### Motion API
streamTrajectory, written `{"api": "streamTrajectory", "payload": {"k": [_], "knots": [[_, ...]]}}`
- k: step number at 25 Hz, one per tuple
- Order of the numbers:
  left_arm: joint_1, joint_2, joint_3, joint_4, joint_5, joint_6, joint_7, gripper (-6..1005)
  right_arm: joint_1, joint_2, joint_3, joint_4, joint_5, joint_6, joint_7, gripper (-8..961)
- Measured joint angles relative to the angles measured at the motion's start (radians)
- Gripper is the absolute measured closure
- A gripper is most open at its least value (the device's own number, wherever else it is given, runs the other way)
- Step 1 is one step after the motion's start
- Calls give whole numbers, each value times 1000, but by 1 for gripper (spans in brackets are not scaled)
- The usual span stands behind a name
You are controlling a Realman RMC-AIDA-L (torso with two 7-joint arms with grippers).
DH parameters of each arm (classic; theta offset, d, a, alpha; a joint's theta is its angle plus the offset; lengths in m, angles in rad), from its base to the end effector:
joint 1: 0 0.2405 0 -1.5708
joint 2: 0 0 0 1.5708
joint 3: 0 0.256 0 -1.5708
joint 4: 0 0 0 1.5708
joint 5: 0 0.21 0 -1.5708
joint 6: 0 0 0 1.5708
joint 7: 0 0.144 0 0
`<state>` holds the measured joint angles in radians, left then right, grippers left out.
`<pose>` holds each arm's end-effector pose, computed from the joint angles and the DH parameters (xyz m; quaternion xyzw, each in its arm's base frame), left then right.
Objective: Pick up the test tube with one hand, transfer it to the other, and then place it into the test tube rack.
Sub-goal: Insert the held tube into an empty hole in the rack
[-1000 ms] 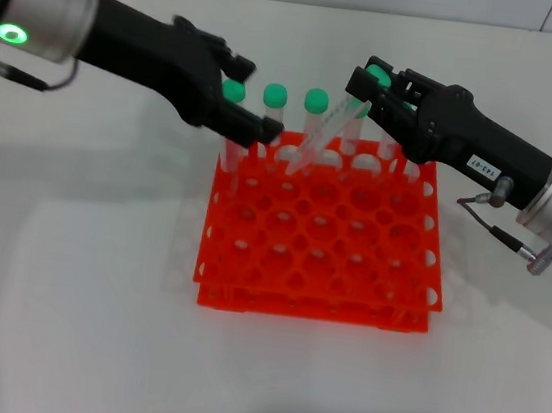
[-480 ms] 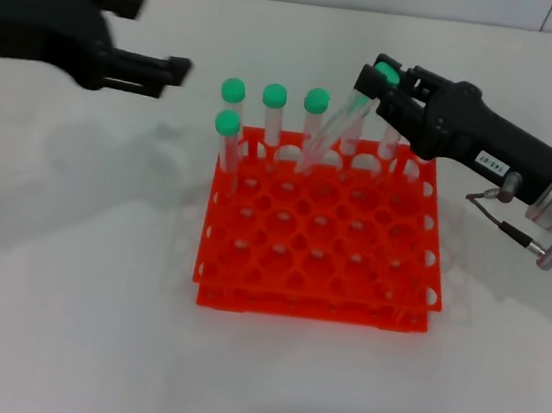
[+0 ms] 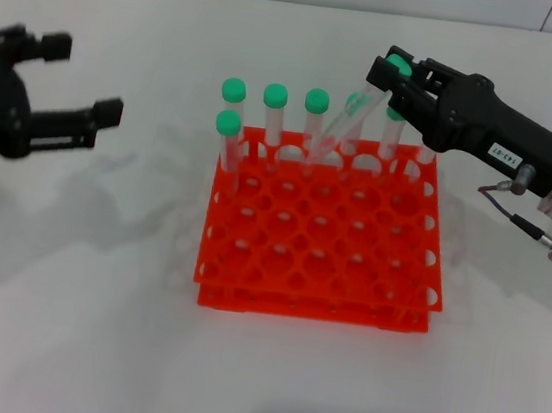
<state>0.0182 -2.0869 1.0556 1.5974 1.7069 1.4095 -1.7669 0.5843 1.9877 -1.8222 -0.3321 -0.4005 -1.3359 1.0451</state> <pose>-0.2353 0.2684 0.1012 -0.9130 -0.1823 -0.2010 0.3045 0.2039 0.3523 -0.0335 -0.8426 0.2196 0.4594 0.1752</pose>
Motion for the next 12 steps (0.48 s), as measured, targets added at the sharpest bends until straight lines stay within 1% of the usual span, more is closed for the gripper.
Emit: {"api": "streamTrajectory", "payload": {"k": [3,6,12], "knots": [[23,0,-5,-115,-63,1,101,122,0,-6,0,-1,-1,-3,4,701],[35,0,-28,-207,-93,2,166,122,0,-9,0,-2,-2,-6,8,701],[40,4,-74,-341,-87,23,234,124,1,-13,0,-4,-2,-6,9,701]]}}
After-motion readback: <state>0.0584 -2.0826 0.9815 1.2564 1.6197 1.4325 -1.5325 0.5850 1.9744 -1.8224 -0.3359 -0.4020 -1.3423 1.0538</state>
